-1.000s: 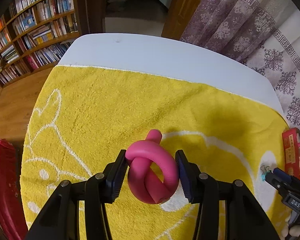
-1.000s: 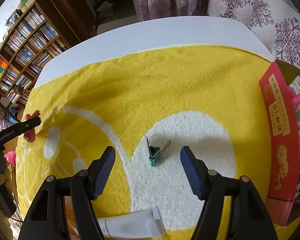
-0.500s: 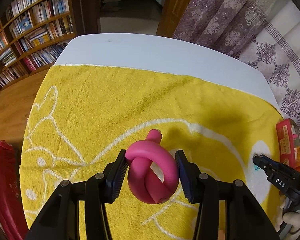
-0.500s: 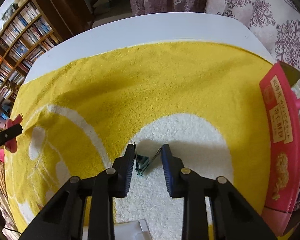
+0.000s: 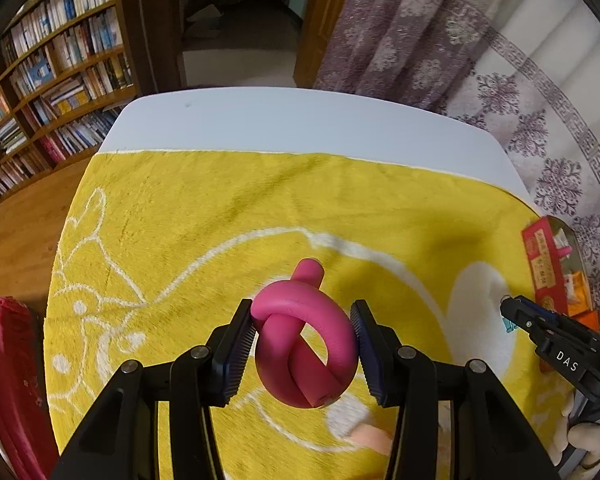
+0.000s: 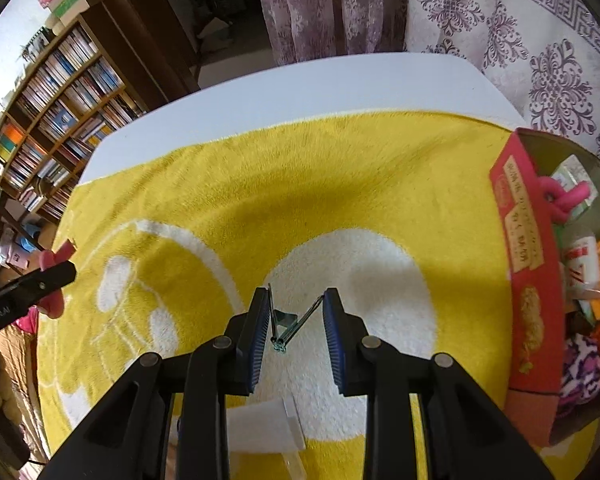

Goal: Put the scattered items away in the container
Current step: 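Carry the pink knot and binder clip over the tin with both tools, then open the left tool to drop the knot while the right tool releases the clip, then withdraw both open tools from the tin back over the towel, then move both open tools toward the pink snack packet on the towel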

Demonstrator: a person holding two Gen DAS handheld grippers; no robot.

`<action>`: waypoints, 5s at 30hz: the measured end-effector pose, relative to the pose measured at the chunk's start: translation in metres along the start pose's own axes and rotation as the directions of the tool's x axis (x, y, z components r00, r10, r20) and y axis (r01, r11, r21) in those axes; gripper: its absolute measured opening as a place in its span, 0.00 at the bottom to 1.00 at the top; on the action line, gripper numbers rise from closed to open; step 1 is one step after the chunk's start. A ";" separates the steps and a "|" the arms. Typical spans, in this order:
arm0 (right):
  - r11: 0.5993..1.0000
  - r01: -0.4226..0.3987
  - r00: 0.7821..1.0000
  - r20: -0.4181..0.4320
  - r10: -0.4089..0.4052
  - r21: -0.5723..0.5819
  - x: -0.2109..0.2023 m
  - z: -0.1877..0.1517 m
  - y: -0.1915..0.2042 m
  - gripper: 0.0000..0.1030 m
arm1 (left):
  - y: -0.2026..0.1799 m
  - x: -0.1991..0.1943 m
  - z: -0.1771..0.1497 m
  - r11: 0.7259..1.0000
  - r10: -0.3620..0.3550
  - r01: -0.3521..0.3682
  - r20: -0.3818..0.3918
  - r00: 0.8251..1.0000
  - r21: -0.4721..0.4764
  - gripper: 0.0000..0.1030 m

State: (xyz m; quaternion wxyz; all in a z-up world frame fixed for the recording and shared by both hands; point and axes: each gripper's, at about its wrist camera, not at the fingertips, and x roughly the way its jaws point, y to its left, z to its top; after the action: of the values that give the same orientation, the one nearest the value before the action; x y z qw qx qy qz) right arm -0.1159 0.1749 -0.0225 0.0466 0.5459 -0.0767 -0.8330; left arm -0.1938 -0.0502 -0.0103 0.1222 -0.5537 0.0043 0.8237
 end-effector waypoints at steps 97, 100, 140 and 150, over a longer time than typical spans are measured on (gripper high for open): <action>0.994 -0.056 0.980 0.196 0.037 0.092 -0.164 -0.041 -0.197 0.44 | -0.264 -0.043 -0.060 0.978 -0.121 0.116 0.023 0.992 0.172 0.79; 0.995 -0.066 0.981 0.186 0.051 0.075 -0.160 -0.042 -0.179 0.47 | -0.237 -0.050 -0.064 0.986 -0.101 0.096 0.028 0.994 0.137 0.79; 0.996 -0.065 0.995 -0.084 0.060 -0.062 -0.042 -0.100 0.002 0.54 | -0.020 -0.047 -0.089 0.998 -0.046 0.042 -0.069 0.997 -0.057 0.79; 0.991 -0.100 0.985 -0.151 0.086 -0.088 -0.016 -0.117 0.032 0.54 | -0.006 -0.041 -0.085 0.998 -0.050 0.048 -0.092 0.994 -0.027 0.79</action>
State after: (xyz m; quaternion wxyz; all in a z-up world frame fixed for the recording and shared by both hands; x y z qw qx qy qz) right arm -0.0029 0.1371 -0.0485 0.1171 0.5989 -0.0590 -0.7900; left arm -0.1006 -0.0649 -0.0047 0.1352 -0.5928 -0.0140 0.7938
